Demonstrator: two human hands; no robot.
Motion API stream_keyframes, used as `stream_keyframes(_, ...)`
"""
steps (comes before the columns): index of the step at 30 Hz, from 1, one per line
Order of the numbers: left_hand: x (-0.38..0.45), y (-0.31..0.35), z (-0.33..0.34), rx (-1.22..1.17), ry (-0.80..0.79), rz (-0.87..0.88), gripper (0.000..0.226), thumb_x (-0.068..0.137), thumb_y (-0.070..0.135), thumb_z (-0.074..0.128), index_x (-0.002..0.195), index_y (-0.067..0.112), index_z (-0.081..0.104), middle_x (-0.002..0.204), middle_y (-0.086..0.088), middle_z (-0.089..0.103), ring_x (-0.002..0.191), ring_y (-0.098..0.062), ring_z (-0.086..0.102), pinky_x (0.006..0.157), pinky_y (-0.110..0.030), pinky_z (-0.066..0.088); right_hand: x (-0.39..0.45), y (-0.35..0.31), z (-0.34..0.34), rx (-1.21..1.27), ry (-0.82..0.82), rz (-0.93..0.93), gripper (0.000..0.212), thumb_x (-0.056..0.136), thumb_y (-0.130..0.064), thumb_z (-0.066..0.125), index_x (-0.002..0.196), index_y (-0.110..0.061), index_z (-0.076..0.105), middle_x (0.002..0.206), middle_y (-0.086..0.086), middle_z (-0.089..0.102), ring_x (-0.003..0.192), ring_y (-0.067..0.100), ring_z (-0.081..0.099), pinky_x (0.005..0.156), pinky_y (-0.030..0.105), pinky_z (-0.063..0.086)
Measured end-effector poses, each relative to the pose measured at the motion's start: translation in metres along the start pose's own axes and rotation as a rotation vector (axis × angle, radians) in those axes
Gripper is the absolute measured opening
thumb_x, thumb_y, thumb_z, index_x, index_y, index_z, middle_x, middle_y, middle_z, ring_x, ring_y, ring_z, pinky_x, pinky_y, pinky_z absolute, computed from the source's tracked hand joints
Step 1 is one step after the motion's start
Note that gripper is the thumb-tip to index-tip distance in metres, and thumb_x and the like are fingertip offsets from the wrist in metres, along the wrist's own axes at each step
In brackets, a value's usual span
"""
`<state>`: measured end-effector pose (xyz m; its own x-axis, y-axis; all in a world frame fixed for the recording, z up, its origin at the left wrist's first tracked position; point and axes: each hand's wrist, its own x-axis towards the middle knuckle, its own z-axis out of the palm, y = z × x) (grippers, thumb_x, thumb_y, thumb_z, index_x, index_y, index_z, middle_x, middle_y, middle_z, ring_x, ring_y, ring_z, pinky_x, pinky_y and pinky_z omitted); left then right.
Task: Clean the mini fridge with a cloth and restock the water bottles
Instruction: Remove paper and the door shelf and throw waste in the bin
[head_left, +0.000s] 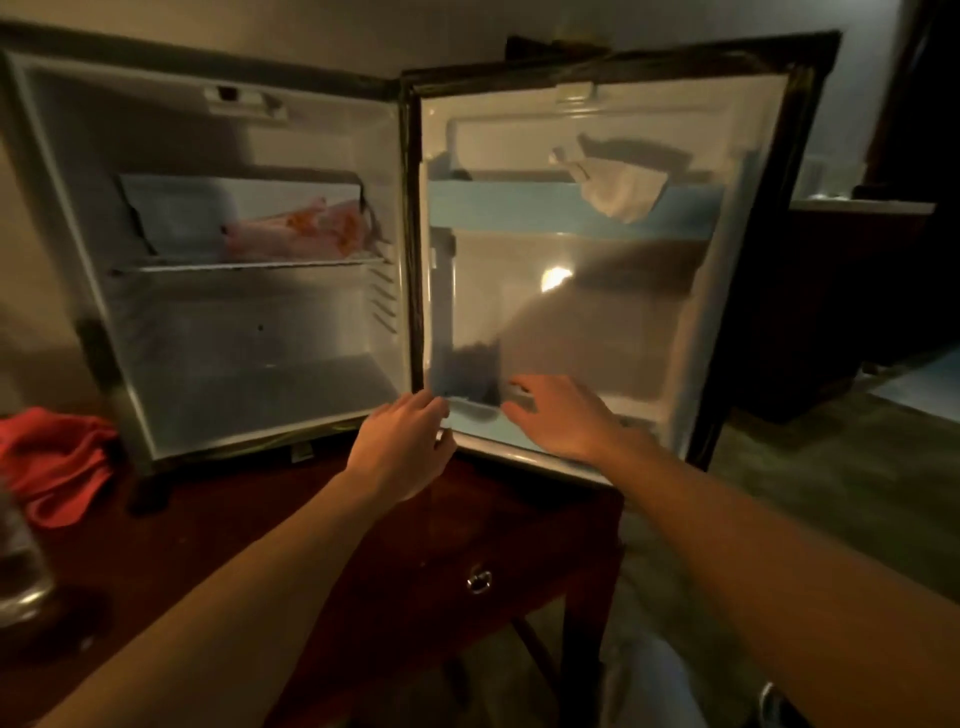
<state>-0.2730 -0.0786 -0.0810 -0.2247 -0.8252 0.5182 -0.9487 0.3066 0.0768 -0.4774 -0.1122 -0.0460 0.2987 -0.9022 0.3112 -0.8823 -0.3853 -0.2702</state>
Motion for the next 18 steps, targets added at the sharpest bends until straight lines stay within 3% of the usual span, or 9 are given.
stream_keyframes(3, 0.011, -0.015, 0.000, -0.004, -0.003, -0.024, 0.026, 0.093, 0.035, 0.052, 0.115, 0.022, 0.058, 0.106, 0.003, 0.060, 0.099, -0.017, 0.058, 0.081, -0.032, 0.050, 0.022, -0.003, 0.010, 0.037, -0.151, 0.004, 0.042, 0.093, -0.047, 0.049, 0.130, -0.028, 0.054, 0.127, 0.005, 0.060, 0.111, 0.026, 0.057, 0.093, 0.040, 0.048)
stream_keyframes(7, 0.026, -0.023, 0.000, -0.003, 0.007, -0.004, 0.026, 0.095, 0.034, 0.051, 0.117, 0.022, 0.058, 0.107, 0.004, 0.060, 0.098, -0.015, 0.058, 0.078, -0.026, 0.045, 0.046, -0.010, 0.028, 0.047, -0.252, 0.004, 0.053, 0.093, -0.049, 0.050, 0.138, -0.023, 0.049, 0.141, 0.006, 0.051, 0.125, 0.026, 0.050, 0.104, 0.042, 0.041)
stream_keyframes(9, 0.032, -0.025, 0.001, 0.000, 0.012, 0.015, 0.025, 0.095, 0.034, 0.051, 0.117, 0.023, 0.058, 0.108, 0.006, 0.060, 0.097, -0.012, 0.057, 0.079, -0.024, 0.044, 0.053, -0.013, 0.036, 0.043, -0.261, -0.001, 0.049, 0.092, -0.050, 0.051, 0.134, -0.024, 0.052, 0.137, 0.006, 0.054, 0.121, 0.027, 0.052, 0.102, 0.041, 0.043)
stream_keyframes(11, 0.038, -0.027, 0.001, -0.013, 0.011, 0.021, 0.025, 0.096, 0.033, 0.051, 0.117, 0.023, 0.058, 0.108, 0.007, 0.060, 0.095, -0.009, 0.056, 0.080, -0.021, 0.044, 0.057, -0.015, 0.036, 0.073, -0.268, 0.003, 0.039, 0.093, -0.046, 0.052, 0.123, -0.022, 0.058, 0.121, 0.007, 0.062, 0.106, 0.025, 0.059, 0.091, 0.037, 0.047)
stream_keyframes(14, 0.048, -0.026, -0.004, -0.026, 0.004, 0.008, 0.022, 0.097, 0.034, 0.048, 0.113, 0.024, 0.058, 0.105, 0.007, 0.062, 0.089, -0.010, 0.060, 0.078, -0.028, 0.054, 0.054, -0.018, 0.022, 0.080, -0.251, -0.055, 0.025, 0.097, -0.037, 0.052, 0.112, -0.020, 0.061, 0.100, 0.006, 0.065, 0.088, 0.023, 0.061, 0.077, 0.036, 0.049)
stream_keyframes(18, 0.059, -0.018, -0.022, -0.020, 0.019, 0.007, 0.018, 0.096, 0.036, 0.048, 0.106, 0.023, 0.055, 0.098, 0.007, 0.062, 0.078, -0.012, 0.060, 0.064, -0.031, 0.054, 0.046, -0.025, -0.018, 0.060, -0.138, -0.108, 0.036, 0.098, -0.037, 0.049, 0.130, -0.021, 0.056, 0.120, 0.004, 0.064, 0.107, 0.022, 0.060, 0.093, 0.038, 0.048)
